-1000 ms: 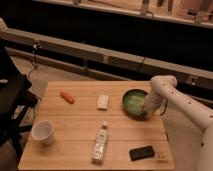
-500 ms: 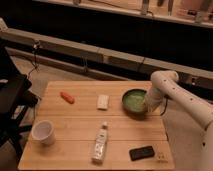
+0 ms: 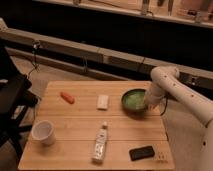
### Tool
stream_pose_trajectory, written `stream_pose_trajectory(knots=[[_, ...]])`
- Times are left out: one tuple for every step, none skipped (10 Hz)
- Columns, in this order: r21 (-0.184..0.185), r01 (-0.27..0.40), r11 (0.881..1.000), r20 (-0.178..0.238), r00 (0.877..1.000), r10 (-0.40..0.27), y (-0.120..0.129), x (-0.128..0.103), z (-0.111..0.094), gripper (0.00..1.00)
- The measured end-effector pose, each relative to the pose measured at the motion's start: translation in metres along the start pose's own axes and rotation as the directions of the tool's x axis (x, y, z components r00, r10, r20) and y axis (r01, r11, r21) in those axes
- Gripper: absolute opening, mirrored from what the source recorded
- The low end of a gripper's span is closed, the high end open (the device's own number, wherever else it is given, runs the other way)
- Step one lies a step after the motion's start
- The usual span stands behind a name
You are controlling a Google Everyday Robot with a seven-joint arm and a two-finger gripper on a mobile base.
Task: Pick up the ceramic bowl
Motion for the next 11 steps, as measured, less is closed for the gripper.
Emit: stream_pose_trajectory(knots=[[-0.001,0.003,1.000,0.000,1.000,-0.003,-0.001,-0.001,-0.002,0.00],[-0.004,0.004,1.000,-0.001,1.000,-0.004,-0.001,-0.001,-0.005,0.00],[-0.007,0.007,1.000,-0.001,1.000,-0.007,-0.002,-0.002,-0.008,0.00],[-0.007,0.010,1.000,-0.002,1.000,-0.010,-0.003,-0.004,-0.013,0.00],[-0.008,0.015,1.000,-0.002,1.000,-0.015,-0.004,-0.006,-0.020,0.00],[-0.010,0.019,1.000,-0.002,1.000,-0.019,-0.005,-0.007,-0.023,0.00],[-0.011,0.022,1.000,-0.003,1.000,-0.022,-0.006,-0.008,-0.027,0.00],[-0.012,0.025,1.000,-0.003,1.000,-0.025,-0.007,-0.009,-0.029,0.00],[-0.013,0.027,1.000,-0.004,1.000,-0.027,-0.007,-0.009,-0.030,0.00],[-0.015,0.029,0.999,-0.004,1.000,-0.029,-0.008,-0.010,-0.033,0.00],[-0.017,0.031,0.999,-0.003,1.000,-0.031,-0.009,-0.012,-0.039,0.00]])
